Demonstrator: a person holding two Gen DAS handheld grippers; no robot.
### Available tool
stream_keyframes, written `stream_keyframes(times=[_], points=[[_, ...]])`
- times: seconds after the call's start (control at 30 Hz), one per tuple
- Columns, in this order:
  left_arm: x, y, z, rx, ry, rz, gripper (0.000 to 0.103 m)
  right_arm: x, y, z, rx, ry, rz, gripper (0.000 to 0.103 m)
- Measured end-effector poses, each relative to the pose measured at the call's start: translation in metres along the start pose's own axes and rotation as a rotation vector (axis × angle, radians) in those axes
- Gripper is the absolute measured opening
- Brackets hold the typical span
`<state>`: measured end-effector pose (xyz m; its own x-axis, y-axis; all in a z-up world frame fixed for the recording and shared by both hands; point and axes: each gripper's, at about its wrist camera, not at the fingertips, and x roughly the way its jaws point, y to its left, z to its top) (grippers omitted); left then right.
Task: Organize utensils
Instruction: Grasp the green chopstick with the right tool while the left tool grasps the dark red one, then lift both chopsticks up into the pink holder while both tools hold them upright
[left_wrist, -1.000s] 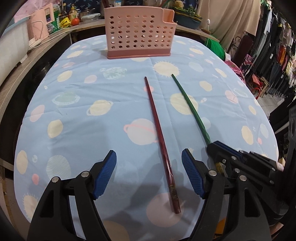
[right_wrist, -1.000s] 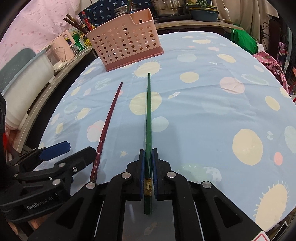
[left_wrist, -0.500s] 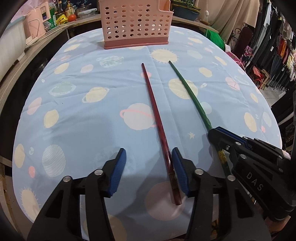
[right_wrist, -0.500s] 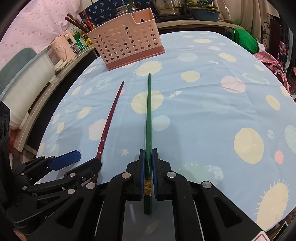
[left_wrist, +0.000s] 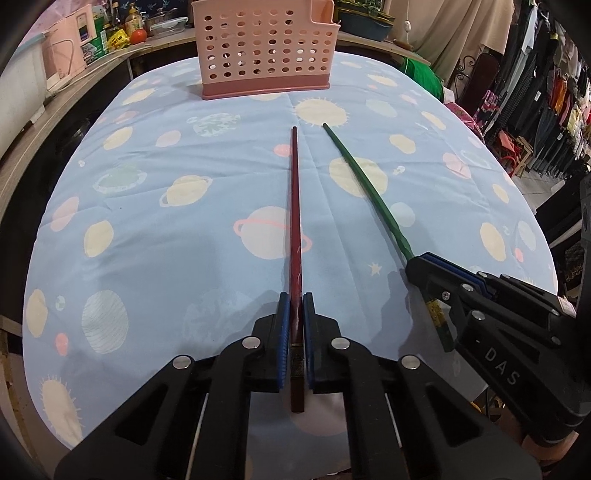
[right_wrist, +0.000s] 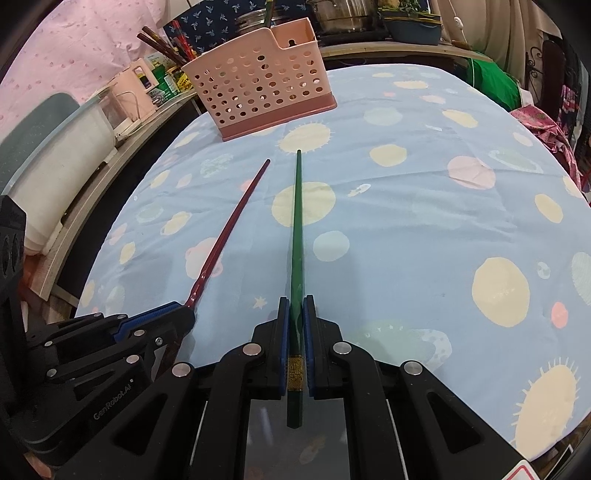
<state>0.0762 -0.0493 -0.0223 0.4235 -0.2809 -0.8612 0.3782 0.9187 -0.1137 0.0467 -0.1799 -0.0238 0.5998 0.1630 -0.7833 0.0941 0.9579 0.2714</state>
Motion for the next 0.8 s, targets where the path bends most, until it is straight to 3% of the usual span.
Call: stream_keyframes(times=[0.4,0.8], points=[[-0.027,0.012,0.021,-0.051,-0.065,-0.003,0.007,-0.022,0.005,0.024,0.008,-0.067,0.031,0.007],[-0.074,0.026,0.058,-0.105,-0.191,-0.026,0.007,-0.063,0.003,0.073,0.026,-0.211,0.060,0.007]])
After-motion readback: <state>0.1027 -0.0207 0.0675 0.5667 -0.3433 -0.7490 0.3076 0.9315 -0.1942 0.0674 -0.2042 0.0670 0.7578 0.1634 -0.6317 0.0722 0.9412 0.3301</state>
